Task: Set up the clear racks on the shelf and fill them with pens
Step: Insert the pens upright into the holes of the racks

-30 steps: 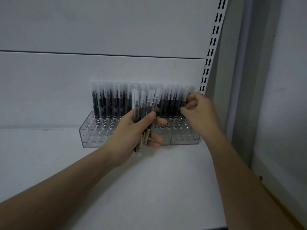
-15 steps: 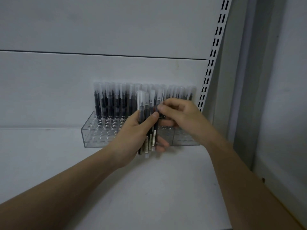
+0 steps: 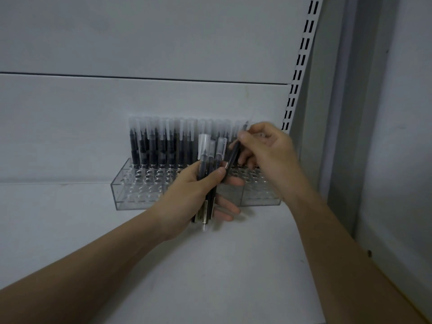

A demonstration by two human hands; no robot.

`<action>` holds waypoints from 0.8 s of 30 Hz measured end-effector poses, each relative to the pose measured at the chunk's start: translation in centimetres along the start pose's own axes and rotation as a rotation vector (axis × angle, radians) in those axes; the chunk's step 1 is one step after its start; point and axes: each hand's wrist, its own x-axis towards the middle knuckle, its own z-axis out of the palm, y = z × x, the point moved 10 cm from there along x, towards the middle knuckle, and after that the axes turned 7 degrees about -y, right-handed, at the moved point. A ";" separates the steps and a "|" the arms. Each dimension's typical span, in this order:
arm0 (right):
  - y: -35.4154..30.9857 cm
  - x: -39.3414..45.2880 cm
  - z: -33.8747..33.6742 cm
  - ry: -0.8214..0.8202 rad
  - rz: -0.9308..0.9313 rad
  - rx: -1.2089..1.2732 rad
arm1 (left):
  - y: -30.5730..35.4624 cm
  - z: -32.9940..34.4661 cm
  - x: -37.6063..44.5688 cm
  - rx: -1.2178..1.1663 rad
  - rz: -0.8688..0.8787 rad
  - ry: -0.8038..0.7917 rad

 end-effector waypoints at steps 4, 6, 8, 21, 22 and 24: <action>-0.9 -0.6 -3.9 0.288 -0.098 0.077 | 0.2 -0.1 0.0 0.018 0.031 -0.002; -1.1 -1.2 -5.5 0.421 -0.144 0.043 | 0.5 -0.1 -0.1 0.056 0.055 0.000; -1.3 -1.5 -6.1 0.479 -0.177 -0.043 | 0.7 0.0 -0.1 0.090 0.072 -0.005; 0.1 -1.0 -6.2 0.464 -0.131 -0.249 | 0.4 -0.2 0.2 0.145 0.104 -0.035; 0.4 -0.9 -6.1 0.456 -0.108 -0.267 | 0.4 -0.1 0.2 0.146 0.104 -0.039; 1.2 -0.6 -6.0 0.416 -0.036 -0.319 | 0.4 -0.1 0.3 0.142 0.100 -0.040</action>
